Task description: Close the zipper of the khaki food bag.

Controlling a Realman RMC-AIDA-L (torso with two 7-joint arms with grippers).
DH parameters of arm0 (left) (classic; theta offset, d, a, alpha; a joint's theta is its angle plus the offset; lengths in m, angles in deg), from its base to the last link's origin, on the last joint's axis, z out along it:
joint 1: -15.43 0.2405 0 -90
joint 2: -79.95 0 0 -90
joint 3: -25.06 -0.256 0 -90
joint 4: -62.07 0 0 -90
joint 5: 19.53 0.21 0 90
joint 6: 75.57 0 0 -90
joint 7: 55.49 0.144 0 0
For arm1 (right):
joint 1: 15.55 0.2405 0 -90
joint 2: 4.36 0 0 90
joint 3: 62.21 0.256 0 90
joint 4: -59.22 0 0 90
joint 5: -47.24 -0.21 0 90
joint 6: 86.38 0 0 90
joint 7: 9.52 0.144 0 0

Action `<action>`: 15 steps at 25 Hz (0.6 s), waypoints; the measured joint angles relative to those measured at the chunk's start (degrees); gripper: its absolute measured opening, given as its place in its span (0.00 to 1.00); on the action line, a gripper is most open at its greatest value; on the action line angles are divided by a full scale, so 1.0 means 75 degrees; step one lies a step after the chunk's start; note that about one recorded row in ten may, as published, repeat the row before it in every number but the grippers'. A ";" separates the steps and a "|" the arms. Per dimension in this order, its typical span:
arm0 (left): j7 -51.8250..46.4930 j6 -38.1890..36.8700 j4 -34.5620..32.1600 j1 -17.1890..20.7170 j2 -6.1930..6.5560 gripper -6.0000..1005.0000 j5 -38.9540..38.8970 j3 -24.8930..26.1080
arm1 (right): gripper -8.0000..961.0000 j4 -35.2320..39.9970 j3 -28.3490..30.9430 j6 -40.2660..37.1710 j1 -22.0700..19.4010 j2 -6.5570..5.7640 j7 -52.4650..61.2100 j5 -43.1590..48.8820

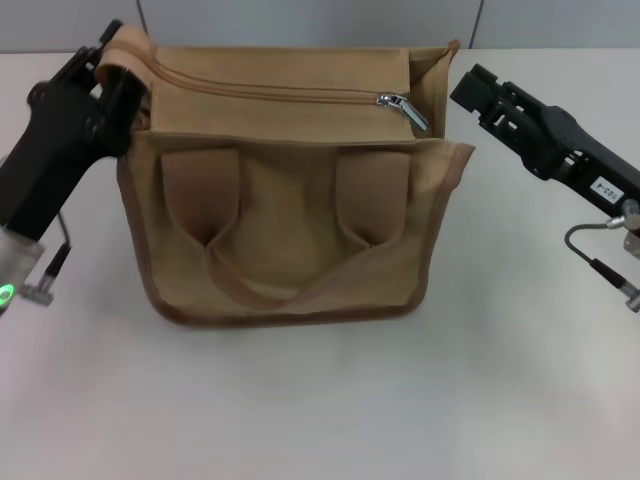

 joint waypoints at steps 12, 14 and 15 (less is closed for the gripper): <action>0.0020 0.0189 -0.0721 0.1533 0.0029 0.64 0.0030 -0.0001 | 0.72 -0.0400 -0.0005 -0.0542 -0.0142 0.0012 -0.1464 -0.0122; 0.0023 0.0142 -0.0866 0.1779 0.0037 0.71 0.0061 -0.0009 | 0.76 -0.0412 -0.0018 -0.0623 -0.0148 0.0012 -0.1643 -0.0123; 0.0024 0.0088 -0.0947 0.1884 0.0039 0.74 0.0074 -0.0040 | 0.76 -0.0421 -0.0031 -0.0686 -0.0156 0.0012 -0.1782 -0.0123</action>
